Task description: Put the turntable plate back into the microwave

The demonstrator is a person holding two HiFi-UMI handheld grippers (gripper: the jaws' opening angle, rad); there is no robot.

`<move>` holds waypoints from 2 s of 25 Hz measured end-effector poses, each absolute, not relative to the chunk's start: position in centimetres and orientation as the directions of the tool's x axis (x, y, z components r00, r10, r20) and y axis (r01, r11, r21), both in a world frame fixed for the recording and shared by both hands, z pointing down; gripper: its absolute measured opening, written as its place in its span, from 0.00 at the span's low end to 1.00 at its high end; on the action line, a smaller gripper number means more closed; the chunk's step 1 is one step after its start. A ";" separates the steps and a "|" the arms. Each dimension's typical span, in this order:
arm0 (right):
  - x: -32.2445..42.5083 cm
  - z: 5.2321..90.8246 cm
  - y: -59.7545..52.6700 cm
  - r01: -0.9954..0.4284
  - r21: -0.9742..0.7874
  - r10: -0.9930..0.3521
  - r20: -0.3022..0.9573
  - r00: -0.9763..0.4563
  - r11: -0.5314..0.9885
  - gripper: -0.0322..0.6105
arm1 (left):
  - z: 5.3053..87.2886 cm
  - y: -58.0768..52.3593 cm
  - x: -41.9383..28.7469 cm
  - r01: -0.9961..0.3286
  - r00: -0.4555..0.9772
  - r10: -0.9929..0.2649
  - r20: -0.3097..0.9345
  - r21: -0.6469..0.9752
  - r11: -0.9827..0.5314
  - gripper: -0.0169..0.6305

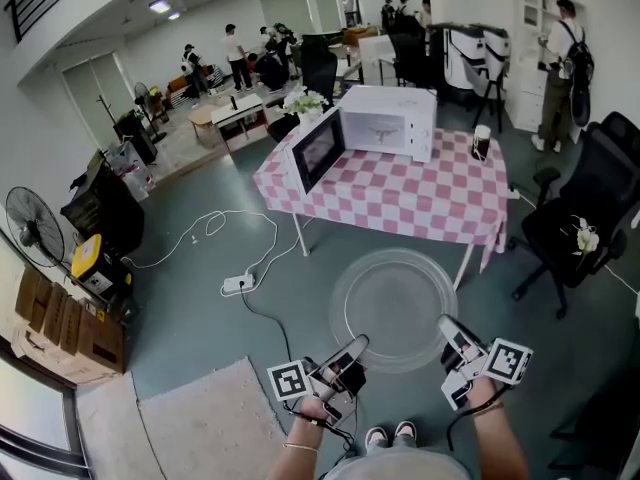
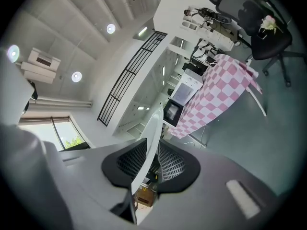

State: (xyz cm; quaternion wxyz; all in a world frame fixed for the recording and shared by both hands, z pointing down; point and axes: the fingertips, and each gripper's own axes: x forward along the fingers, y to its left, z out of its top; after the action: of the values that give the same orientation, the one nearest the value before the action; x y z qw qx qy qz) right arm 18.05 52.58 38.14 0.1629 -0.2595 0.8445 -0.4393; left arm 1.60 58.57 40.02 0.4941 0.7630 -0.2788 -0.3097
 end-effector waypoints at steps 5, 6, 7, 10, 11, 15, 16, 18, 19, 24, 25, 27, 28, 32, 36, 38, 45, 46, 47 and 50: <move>16.6 37.9 52.4 -0.293 -0.828 -0.593 -0.058 -0.803 0.478 0.16 | 40.2 58.1 0.3 -0.120 0.669 -0.719 -0.186 0.928 -0.352 0.11; 16.3 38.1 52.5 -0.297 -0.830 -0.598 -0.054 -0.800 0.473 0.16 | 40.3 58.1 0.0 -0.121 0.671 -0.718 -0.184 0.929 -0.351 0.11; 16.2 38.2 52.4 -0.304 -0.831 -0.603 -0.048 -0.796 0.466 0.16 | 40.4 58.0 -0.3 -0.124 0.673 -0.717 -0.182 0.928 -0.351 0.11; 16.0 38.3 51.7 -0.325 -0.830 -0.619 -0.032 -0.785 0.454 0.16 | 40.3 57.4 -0.6 -0.119 0.678 -0.710 -0.188 0.926 -0.359 0.11; 15.9 38.1 51.5 -0.325 -0.828 -0.620 -0.034 -0.784 0.457 0.16 | 40.3 57.1 -0.6 -0.115 0.679 -0.710 -0.189 0.927 -0.357 0.11; 15.5 38.0 50.3 -0.319 -0.827 -0.618 -0.043 -0.785 0.463 0.16 | 40.4 55.9 -1.0 -0.117 0.685 -0.704 -0.190 0.924 -0.363 0.11; 15.4 38.1 49.9 -0.319 -0.825 -0.616 -0.044 -0.786 0.466 0.16 | 40.4 55.4 -1.1 -0.121 0.688 -0.701 -0.188 0.923 -0.366 0.11; 15.6 38.5 48.6 -0.323 -0.826 -0.619 -0.039 -0.785 0.461 0.16 | 40.7 54.0 -1.2 -0.130 0.693 -0.697 -0.184 0.919 -0.372 0.11; 15.7 38.7 47.7 -0.324 -0.829 -0.621 -0.036 -0.783 0.456 0.16 | 40.7 53.1 -1.2 -0.132 0.694 -0.695 -0.186 0.917 -0.377 0.11; 15.9 38.6 43.0 -0.316 -0.831 -0.620 -0.042 -0.784 0.457 0.16 | 40.7 48.5 -0.9 -0.119 0.694 -0.693 -0.195 0.918 -0.377 0.11; 15.9 38.5 41.9 -0.314 -0.832 -0.618 -0.044 -0.785 0.457 0.16 | 40.7 47.4 -0.9 -0.117 0.693 -0.694 -0.195 0.920 -0.375 0.11; 16.0 38.5 39.7 -0.310 -0.835 -0.615 -0.042 -0.787 0.454 0.16 | 40.7 45.2 -0.7 -0.117 0.691 -0.697 -0.191 0.922 -0.369 0.11; 16.1 38.5 38.5 -0.309 -0.837 -0.613 -0.040 -0.789 0.452 0.16 | 40.6 44.1 -0.7 -0.120 0.689 -0.699 -0.190 0.922 -0.368 0.11; 16.6 38.6 34.0 -0.315 -0.842 -0.610 -0.022 -0.792 0.438 0.16 | 40.6 39.7 -0.4 -0.130 0.683 -0.706 -0.186 0.921 -0.368 0.11; 16.6 38.6 29.6 -0.307 -0.843 -0.598 -0.020 -0.801 0.441 0.16 | 40.5 35.6 -0.3 -0.131 0.675 -0.713 -0.190 0.920 -0.369 0.11; 16.5 38.4 27.6 -0.295 -0.846 -0.588 -0.028 -0.808 0.445 0.16 | 40.4 33.7 -0.3 -0.132 0.668 -0.719 -0.191 0.921 -0.367 0.11; 16.5 38.4 21.5 -0.269 -0.850 -0.566 -0.041 -0.823 0.453 0.16 | 40.2 28.0 -0.1 -0.138 0.654 -0.731 -0.195 0.919 -0.369 0.11; 16.6 38.5 20.9 -0.268 -0.851 -0.564 -0.040 -0.825 0.452 0.16 | 40.2 27.4 0.0 -0.142 0.652 -0.733 -0.192 0.919 -0.367 0.11; 16.6 38.5 20.2 -0.266 -0.850 -0.561 -0.041 -0.827 0.455 0.16 | 40.2 26.8 0.0 -0.146 0.650 -0.735 -0.190 0.919 -0.366 0.11; 16.6 38.4 18.5 -0.257 -0.845 -0.550 -0.051 -0.834 0.468 0.16 | 40.3 25.3 0.0 -0.154 0.643 -0.744 -0.185 0.919 -0.362 0.11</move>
State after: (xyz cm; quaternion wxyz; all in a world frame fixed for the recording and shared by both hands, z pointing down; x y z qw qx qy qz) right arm 16.55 18.51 38.41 0.1605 -0.2396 0.8417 -0.4565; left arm -0.01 25.27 40.29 0.4830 0.7668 -0.2927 -0.3049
